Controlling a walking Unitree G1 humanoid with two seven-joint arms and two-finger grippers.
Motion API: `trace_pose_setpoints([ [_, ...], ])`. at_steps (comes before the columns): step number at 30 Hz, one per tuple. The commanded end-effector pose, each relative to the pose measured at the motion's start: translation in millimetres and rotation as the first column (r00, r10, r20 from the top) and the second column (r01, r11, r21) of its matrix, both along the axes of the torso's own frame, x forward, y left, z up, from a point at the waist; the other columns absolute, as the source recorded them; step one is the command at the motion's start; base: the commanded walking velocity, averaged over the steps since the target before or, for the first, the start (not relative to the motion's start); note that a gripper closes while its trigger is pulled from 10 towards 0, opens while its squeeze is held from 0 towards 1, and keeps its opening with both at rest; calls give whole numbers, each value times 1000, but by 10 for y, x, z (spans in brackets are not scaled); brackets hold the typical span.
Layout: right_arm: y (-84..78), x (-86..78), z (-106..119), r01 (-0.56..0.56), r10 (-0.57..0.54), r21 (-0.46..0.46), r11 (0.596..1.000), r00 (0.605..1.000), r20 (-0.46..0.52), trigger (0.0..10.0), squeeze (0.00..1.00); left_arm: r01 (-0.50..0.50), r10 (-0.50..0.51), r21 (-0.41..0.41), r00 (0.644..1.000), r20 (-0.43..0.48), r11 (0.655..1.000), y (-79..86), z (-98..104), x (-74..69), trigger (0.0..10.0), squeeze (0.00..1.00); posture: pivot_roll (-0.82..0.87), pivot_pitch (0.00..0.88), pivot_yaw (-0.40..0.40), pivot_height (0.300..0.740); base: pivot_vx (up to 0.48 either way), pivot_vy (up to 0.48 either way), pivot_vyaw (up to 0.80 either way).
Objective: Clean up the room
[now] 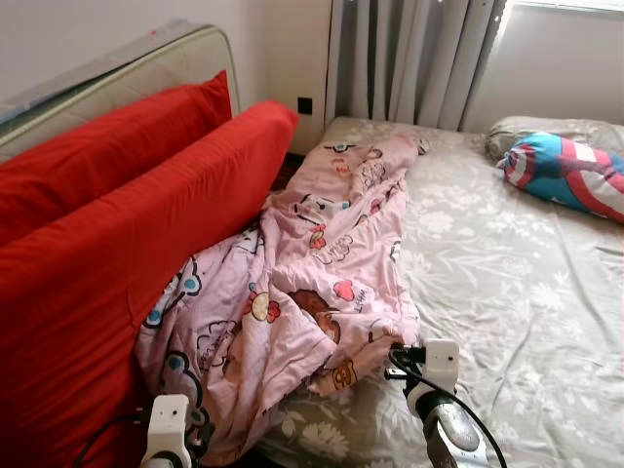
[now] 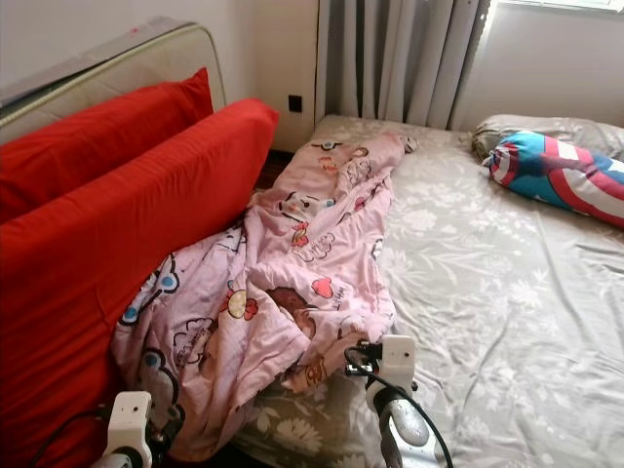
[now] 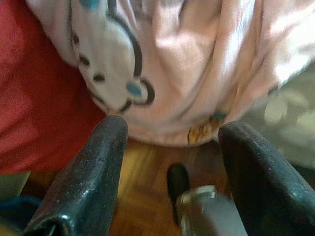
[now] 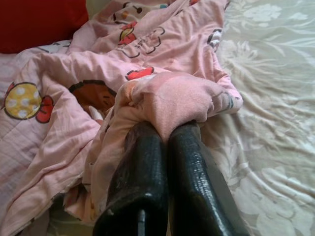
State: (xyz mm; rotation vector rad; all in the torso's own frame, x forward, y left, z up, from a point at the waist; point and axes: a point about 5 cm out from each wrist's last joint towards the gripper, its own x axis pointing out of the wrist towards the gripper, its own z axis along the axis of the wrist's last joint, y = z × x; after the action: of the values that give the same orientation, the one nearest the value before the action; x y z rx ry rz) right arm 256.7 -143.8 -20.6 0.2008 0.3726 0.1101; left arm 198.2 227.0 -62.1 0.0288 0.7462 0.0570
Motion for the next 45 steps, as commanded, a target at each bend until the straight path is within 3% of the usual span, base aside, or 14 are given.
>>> trace_pose_setpoints([
  [1,-2,4,-7,-9,9,-2,1000,1000,-6,10000,0,23,-22,19,998,-51,1000,11,-54,-80,10000,0,-2,19,-21,740,0,0,0],
  [7,-177,-205,-214,3,-5,-9,1000,992,-128,10000,0,-39,40,7,993,-107,999,44,-128,-208,10000,0,-8,15,-19,740,0,0,0],
  [16,-343,-475,-395,17,-21,-21,1000,971,-236,10000,0,-47,46,-4,988,-150,999,-12,-197,-312,10000,0,-15,8,-20,740,0,0,0],
  [29,-340,-540,-443,12,-18,-24,1000,962,-271,10000,0,-46,44,-8,989,-143,999,-1,-187,-298,10000,0,-16,13,-20,740,0,0,0],
  [38,-526,-671,-487,25,-36,-39,999,952,-303,10000,0,-34,32,-11,989,-144,999,-11,-186,-290,10000,0,-17,25,-21,740,0,0,0],
  [45,-554,-709,-503,23,-36,-44,999,948,-315,10000,0,-31,29,-12,989,-144,999,-14,-186,-288,10000,0,-16,27,-21,740,-34,0,0],
])
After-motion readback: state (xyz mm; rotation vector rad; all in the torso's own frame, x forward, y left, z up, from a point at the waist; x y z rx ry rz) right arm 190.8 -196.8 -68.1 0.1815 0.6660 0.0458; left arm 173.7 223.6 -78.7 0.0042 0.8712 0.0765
